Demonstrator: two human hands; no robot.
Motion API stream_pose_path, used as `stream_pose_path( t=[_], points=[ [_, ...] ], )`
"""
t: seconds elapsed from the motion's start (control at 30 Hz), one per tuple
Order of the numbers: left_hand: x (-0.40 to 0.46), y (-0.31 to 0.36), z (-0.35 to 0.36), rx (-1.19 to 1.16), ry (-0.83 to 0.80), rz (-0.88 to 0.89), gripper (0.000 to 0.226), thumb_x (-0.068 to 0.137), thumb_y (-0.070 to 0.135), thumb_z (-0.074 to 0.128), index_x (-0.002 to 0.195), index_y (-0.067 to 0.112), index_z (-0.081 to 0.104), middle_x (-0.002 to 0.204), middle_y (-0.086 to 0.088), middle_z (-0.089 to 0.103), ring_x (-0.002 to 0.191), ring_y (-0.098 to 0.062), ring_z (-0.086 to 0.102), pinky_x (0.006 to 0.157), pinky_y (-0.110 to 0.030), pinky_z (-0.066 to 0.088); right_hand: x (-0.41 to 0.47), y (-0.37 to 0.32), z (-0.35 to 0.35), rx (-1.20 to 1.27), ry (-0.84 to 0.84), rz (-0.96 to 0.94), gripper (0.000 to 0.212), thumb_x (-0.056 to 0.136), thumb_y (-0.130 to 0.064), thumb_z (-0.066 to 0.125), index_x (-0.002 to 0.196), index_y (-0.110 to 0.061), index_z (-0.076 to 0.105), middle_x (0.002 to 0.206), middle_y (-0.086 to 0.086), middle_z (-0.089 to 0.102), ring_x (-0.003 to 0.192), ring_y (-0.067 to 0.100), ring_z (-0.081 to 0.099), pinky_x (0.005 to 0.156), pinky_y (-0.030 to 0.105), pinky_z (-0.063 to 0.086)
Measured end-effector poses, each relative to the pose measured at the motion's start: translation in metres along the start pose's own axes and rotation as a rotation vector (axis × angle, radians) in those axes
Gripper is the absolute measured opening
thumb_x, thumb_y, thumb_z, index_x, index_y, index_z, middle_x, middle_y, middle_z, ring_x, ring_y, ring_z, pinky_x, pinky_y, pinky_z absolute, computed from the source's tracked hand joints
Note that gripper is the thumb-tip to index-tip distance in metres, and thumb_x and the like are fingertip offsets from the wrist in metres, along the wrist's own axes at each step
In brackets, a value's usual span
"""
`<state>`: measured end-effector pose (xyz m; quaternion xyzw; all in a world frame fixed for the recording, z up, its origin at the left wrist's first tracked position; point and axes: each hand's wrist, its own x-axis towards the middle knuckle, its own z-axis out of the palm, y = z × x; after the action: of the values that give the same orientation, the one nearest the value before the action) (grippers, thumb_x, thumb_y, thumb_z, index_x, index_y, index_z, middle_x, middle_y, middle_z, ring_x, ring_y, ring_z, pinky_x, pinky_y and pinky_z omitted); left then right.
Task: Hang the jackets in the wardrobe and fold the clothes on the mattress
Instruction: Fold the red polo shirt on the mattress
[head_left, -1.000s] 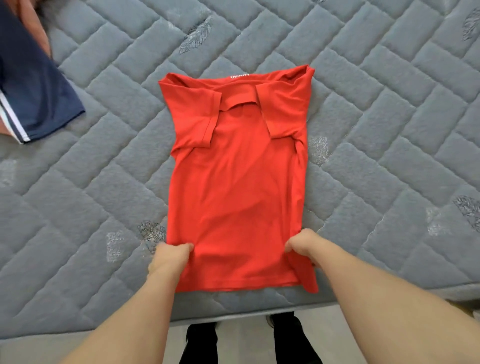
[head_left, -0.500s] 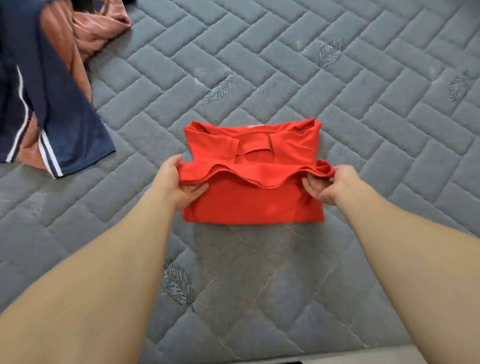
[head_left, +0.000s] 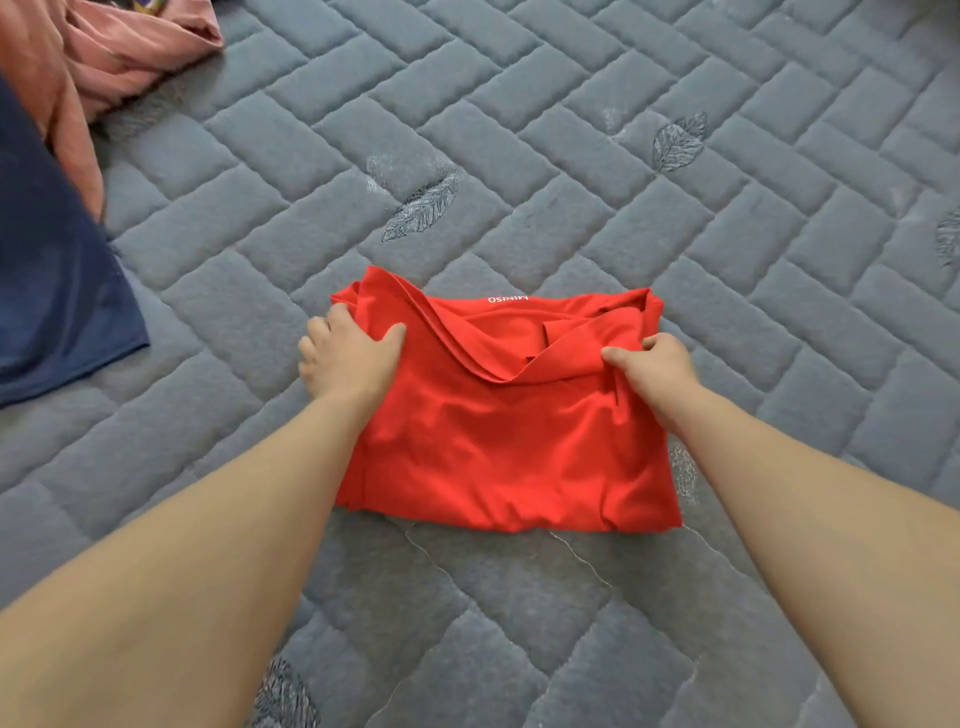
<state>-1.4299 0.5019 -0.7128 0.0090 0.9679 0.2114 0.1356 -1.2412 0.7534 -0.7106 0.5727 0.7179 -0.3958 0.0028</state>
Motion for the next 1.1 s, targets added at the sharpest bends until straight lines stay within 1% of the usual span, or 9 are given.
stream_pose_path(
  t=[0.1,0.27,0.33,0.5,0.67,0.8,0.87,1.0,1.1],
  points=[
    [0.018,0.010,0.007,0.002,-0.123,-0.048,0.050,0.090,0.044,0.056,0.122,0.006,0.058,0.129,-0.021,0.058,0.123,-0.042,0.050,0.102,-0.047,0.039,0.006,-0.010,-0.005,0.280,-0.183,0.022,0.003,0.086,-0.015,0.064,0.085,-0.016,0.061,0.080,0.005,0.063,0.070,0.022,0.058,0.059,0.028,0.045],
    [0.030,0.008,0.005,-0.344,-0.024,-0.139,0.032,0.097,0.021,0.039,0.114,-0.001,0.055,0.119,-0.025,0.061,0.111,-0.042,0.056,0.093,-0.044,0.041,0.028,-0.021,-0.028,0.512,-0.005,0.013,0.018,0.091,-0.008,0.059,0.097,-0.023,0.051,0.084,-0.002,0.056,0.068,0.010,0.050,0.062,0.022,0.045],
    [0.036,0.001,0.001,-0.315,0.016,-0.163,0.031,0.099,0.025,0.038,0.111,0.000,0.053,0.117,-0.025,0.061,0.109,-0.042,0.056,0.091,-0.045,0.041,0.036,-0.019,-0.032,0.443,0.142,-0.074,0.026,0.091,-0.008,0.061,0.112,-0.019,0.051,0.090,-0.004,0.055,0.073,0.008,0.051,0.066,0.015,0.046],
    [0.045,-0.015,0.004,-0.163,-0.220,-0.124,0.035,0.100,0.025,0.038,0.125,0.001,0.048,0.127,-0.027,0.057,0.118,-0.042,0.054,0.098,-0.044,0.042,0.053,-0.011,-0.017,0.308,0.250,-0.017,0.050,0.086,-0.010,0.065,0.131,-0.015,0.045,0.114,0.003,0.053,0.096,0.017,0.052,0.086,0.027,0.042],
    [0.042,-0.010,-0.003,-0.036,-0.038,-0.161,0.028,0.100,0.019,0.038,0.122,0.003,0.045,0.130,-0.028,0.053,0.122,-0.045,0.049,0.096,-0.048,0.039,0.050,-0.016,-0.016,-0.255,0.326,0.123,0.076,0.078,-0.012,0.054,0.148,-0.026,0.028,0.140,0.016,0.029,0.122,0.040,0.039,0.106,0.042,0.033],
    [0.033,0.011,-0.004,0.207,0.128,0.254,0.046,0.080,0.008,0.052,0.125,0.001,0.046,0.135,-0.022,0.045,0.125,-0.041,0.042,0.105,-0.050,0.035,0.046,-0.045,-0.002,-0.632,0.234,-0.355,0.089,0.074,-0.025,0.065,0.152,-0.021,0.023,0.153,0.017,0.019,0.142,0.036,0.021,0.117,0.048,0.012],
    [0.038,0.030,-0.002,0.161,0.032,0.537,0.060,0.075,0.013,0.056,0.133,0.003,0.047,0.142,-0.019,0.044,0.132,-0.037,0.039,0.113,-0.048,0.027,0.049,-0.062,0.013,-0.813,0.078,-0.597,0.089,0.076,-0.031,0.065,0.153,-0.022,0.023,0.155,0.013,0.023,0.145,0.029,0.018,0.119,0.050,0.004],
    [0.048,0.058,0.014,0.250,-0.357,0.680,0.065,0.086,0.020,0.053,0.148,0.013,0.033,0.143,-0.012,0.050,0.134,-0.030,0.043,0.117,-0.044,0.024,0.059,-0.087,0.029,-0.938,-0.277,-0.570,0.061,0.080,-0.033,0.062,0.138,-0.026,0.045,0.137,0.008,0.050,0.130,0.031,0.044,0.108,0.042,0.032],
    [0.053,0.058,0.026,0.512,-0.376,0.745,0.045,0.091,0.030,0.053,0.133,0.015,0.046,0.134,-0.014,0.055,0.124,-0.035,0.047,0.105,-0.041,0.036,0.056,-0.089,0.032,-1.117,-0.329,-0.583,0.048,0.078,-0.041,0.063,0.120,-0.019,0.053,0.129,0.010,0.055,0.123,0.031,0.050,0.099,0.041,0.038]
  ],
)
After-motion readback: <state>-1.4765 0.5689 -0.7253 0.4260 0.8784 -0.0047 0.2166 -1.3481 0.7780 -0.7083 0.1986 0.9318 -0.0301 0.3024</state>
